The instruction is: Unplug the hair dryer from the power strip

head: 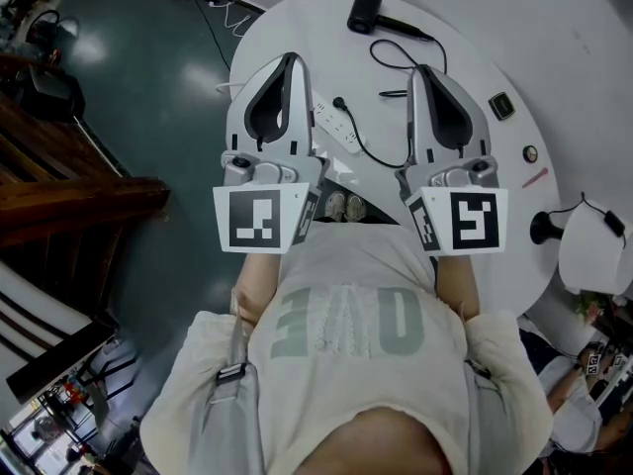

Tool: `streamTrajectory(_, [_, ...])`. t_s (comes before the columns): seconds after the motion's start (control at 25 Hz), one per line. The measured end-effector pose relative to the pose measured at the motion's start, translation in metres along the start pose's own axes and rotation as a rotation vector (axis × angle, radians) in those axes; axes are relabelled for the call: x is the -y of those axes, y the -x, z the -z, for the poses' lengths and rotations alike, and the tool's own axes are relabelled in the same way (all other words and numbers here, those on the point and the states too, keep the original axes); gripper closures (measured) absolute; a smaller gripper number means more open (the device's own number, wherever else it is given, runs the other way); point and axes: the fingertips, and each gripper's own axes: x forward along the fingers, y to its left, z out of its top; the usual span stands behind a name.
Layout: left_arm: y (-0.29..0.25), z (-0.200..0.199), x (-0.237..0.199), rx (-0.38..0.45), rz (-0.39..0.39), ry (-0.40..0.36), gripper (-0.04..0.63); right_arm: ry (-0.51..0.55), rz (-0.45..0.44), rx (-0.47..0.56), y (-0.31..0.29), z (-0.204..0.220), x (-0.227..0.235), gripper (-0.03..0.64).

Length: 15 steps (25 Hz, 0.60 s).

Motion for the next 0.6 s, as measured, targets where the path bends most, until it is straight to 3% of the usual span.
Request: streamTrajectory(0.6, [-0.0003, 0.0016, -0.0013, -0.003, -0.003, -0.011, 0.583, 0.015, -0.022, -0.027, -0.0031, 0.009, -0.003, 0.597])
